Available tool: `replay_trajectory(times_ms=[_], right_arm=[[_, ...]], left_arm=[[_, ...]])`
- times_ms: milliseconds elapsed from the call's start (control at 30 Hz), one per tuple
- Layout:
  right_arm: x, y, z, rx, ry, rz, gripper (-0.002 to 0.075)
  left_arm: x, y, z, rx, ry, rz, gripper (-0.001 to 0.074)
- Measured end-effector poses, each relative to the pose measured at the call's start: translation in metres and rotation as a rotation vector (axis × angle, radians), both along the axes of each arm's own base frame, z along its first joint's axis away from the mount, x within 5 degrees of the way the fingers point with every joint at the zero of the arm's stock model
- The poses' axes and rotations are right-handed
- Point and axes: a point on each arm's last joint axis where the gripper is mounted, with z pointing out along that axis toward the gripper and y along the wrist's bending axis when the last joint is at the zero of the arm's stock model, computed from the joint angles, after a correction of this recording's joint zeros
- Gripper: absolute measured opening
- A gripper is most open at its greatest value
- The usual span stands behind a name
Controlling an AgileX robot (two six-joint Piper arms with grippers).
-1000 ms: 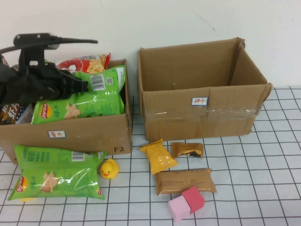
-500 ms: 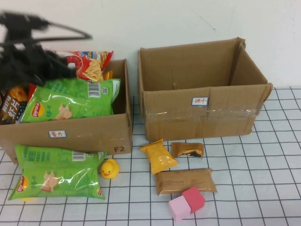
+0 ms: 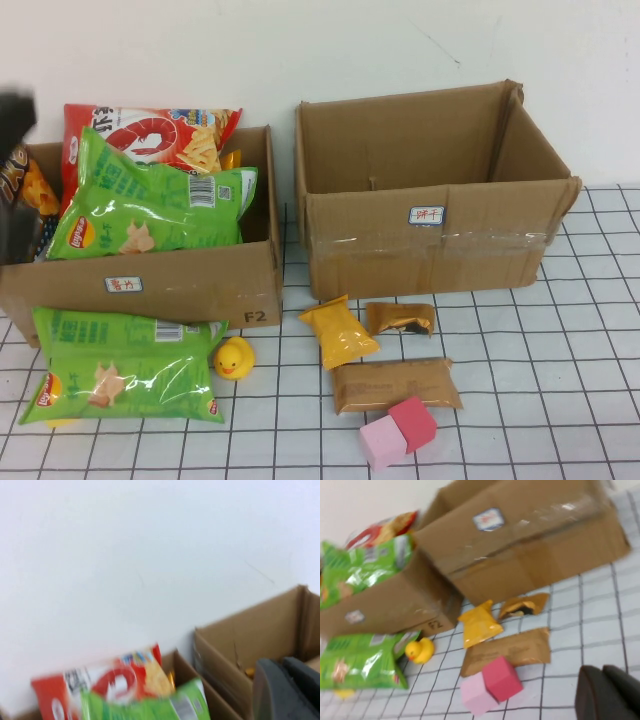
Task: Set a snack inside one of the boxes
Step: Pick up the biscuit
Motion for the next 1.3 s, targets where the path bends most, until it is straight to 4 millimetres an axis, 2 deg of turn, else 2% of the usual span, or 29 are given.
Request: replay_trajectory(times_ms=[167, 200, 233, 267, 400, 567, 700, 900, 1133, 1300], right_arm=[[0.003, 0.005, 0.042, -0.202, -0.028, 0.11, -0.0001], [0.006, 0.005, 0.052, -0.264, -0.019, 0.137, -0.0001], [0.013, 0.005, 0.069, -0.395, 0.011, 0.192, -0.0001], [0.018, 0.004, 0.077, -0.461, 0.034, 0.224, -0.0001], [0.04, 0.003, 0.109, -0.652, 0.135, 0.348, -0.0001], [0.074, 0.005, 0.132, -0.72, 0.245, 0.488, -0.0001], [0.099, 0.018, 0.141, -0.75, 0.303, 0.64, -0.0001], [0.138, 0.055, 0.145, -0.895, 0.403, 0.771, -0.0001], [0.179, 0.129, 0.135, -1.153, 0.489, 0.79, -0.0001], [0.21, 0.176, 0.112, -1.217, 0.528, 0.836, -0.0001]], left_arm=[[-0.044, 0.006, -0.041, -0.056, 0.031, 0.025, 0.0], [-0.052, 0.007, -0.046, -0.066, 0.029, 0.03, 0.0], [-0.064, 0.01, -0.063, -0.075, 0.053, 0.045, -0.0001], [-0.07, 0.011, -0.071, -0.076, 0.064, 0.055, -0.0001], [-0.09, 0.017, -0.098, -0.107, 0.149, 0.106, -0.0001], [-0.105, 0.022, -0.13, -0.113, 0.276, 0.155, -0.0001], [-0.113, 0.023, -0.139, -0.128, 0.271, 0.166, -0.0001], [-0.118, 0.024, -0.138, -0.143, 0.242, 0.166, -0.0001], [-0.119, 0.024, -0.138, -0.145, 0.243, 0.168, -0.0001], [-0.119, 0.024, -0.139, -0.144, 0.245, 0.168, -0.0001]])
